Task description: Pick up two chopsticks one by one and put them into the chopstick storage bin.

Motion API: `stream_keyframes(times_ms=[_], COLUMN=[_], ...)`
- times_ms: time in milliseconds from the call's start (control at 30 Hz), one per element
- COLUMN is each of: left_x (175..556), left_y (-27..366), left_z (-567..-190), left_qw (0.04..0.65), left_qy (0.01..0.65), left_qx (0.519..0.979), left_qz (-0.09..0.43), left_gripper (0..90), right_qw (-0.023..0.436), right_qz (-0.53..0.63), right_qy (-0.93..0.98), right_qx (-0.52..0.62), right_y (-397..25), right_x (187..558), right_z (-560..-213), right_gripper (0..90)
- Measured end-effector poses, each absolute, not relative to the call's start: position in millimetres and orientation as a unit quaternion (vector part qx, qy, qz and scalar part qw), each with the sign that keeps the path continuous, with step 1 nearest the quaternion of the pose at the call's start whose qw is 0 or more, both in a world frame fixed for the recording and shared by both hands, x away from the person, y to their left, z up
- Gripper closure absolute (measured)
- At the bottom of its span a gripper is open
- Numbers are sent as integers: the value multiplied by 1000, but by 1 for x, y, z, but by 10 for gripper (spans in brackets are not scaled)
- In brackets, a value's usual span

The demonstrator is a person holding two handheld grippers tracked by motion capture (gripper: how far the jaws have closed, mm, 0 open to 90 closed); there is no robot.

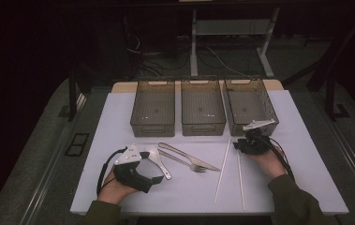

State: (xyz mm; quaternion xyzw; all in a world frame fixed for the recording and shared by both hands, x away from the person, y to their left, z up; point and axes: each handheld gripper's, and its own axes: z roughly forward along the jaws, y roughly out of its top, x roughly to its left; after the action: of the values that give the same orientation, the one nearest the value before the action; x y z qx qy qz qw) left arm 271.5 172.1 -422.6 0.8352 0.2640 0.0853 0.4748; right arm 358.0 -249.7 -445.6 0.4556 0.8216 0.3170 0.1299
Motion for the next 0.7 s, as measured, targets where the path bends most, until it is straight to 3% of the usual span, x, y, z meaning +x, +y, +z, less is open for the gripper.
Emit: stream_keyframes(times_ms=[700], left_x=[271], left_y=[174], left_z=[-422], left_qw=[475], left_qy=[265], left_qx=[835], left_qz=[87], left_gripper=[0], right_qw=[145], right_qz=[288], right_qy=[843], right_qx=[430], right_y=[-250], right_x=[356], right_z=[-443], right_gripper=[813])
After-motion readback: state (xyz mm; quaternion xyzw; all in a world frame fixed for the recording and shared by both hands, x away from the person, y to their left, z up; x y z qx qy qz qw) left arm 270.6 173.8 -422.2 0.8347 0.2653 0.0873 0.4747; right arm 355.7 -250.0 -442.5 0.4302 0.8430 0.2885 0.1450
